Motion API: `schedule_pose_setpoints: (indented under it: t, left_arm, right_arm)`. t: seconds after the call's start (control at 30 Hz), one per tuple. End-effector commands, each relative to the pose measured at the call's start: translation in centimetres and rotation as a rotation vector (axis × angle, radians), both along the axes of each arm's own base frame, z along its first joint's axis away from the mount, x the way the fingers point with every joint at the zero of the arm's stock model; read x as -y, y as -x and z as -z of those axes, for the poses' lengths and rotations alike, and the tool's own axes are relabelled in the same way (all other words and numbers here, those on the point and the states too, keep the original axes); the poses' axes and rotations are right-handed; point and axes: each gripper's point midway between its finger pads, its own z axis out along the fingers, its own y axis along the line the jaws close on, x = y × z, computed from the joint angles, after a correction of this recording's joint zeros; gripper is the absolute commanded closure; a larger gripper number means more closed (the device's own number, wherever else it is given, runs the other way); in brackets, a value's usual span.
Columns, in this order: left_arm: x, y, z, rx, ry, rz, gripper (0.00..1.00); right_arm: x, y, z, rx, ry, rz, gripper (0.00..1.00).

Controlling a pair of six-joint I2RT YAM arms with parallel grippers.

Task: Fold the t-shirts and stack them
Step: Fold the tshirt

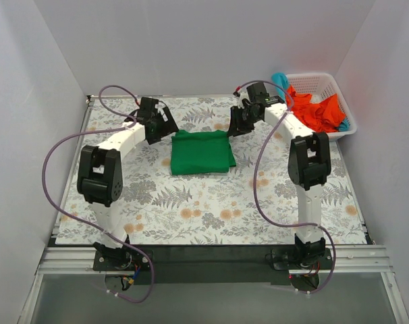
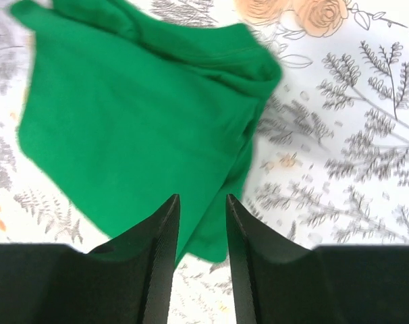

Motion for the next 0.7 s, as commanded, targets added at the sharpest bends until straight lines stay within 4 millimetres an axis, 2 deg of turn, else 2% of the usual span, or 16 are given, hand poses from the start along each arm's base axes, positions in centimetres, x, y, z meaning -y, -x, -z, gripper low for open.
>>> schedule_pose_setpoints:
  t: [0.0,0.03,0.1,0.13,0.23,0.27,0.3,0.37,0.4,0.43,0.47,0.5,0.53,0.57,0.67]
  left_arm:
    - [1.0,0.7,-7.5,0.187,0.064,0.042,0.17]
    - [1.3,1.3,-7.3,0.182,0.076,0.058,0.17]
    - [1.4,2.2,-6.5,0.184,0.074,0.084,0.17]
    - [1.8,2.3,-6.3,0.183,0.081,0.108,0.17]
    - [2.6,1.9,-5.1,0.167,0.097,0.157,0.32]
    - [3.0,1.5,-4.9,0.170,0.105,0.168,0.43]
    - [3.2,1.2,-4.5,0.167,0.104,0.181,0.48]
    - [3.7,-0.2,-3.1,0.152,0.108,0.190,0.53]
    - [3.8,-0.7,-2.6,0.149,0.104,0.191,0.55]
    - [3.8,-1.3,-0.6,0.116,0.091,0.189,0.56]
    - [4.0,-2.4,-0.9,0.138,0.087,0.189,0.57]
    - [4.1,-3.1,-0.4,0.139,0.079,0.195,0.57]
    - [4.2,-3.6,1.3,0.117,0.073,0.195,0.57]
    - [4.6,-4.9,0.9,0.146,0.079,0.201,0.57]
    - [5.1,-6.8,2.7,0.152,0.086,0.206,0.56]
  right_arm:
    - [-0.3,-0.1,-6.4,0.189,-0.088,0.002,0.59]
    - [-0.4,0.6,-5.1,0.174,-0.101,0.003,0.57]
    - [-0.8,1.5,-5.3,0.171,-0.148,-0.010,0.57]
    - [-1.1,1.6,-4.5,0.176,-0.167,-0.020,0.57]
    - [-2.8,2.3,-4.1,0.138,-0.270,-0.092,0.57]
    - [-3.4,1.8,-4.7,0.155,-0.302,-0.112,0.57]
    - [-3.8,1.6,-3.5,0.129,-0.316,-0.122,0.57]
    - [-4.8,0.6,-4.3,0.137,-0.368,-0.144,0.57]
    - [-5.0,0.1,-2.7,0.108,-0.375,-0.142,0.57]
    - [-5.2,-0.4,-2.5,0.103,-0.385,-0.138,0.57]
    - [-5.2,-0.8,-2.2,0.087,-0.406,-0.128,0.57]
    - [-5.5,-1.8,-1.4,0.093,-0.419,-0.125,0.58]
    - [-5.5,-2.3,-0.9,0.091,-0.430,-0.120,0.58]
    - [-5.2,-2.9,-0.5,0.076,-0.443,-0.093,0.58]
    - [-4.3,-5.1,1.8,0.070,-0.476,-0.038,0.58]
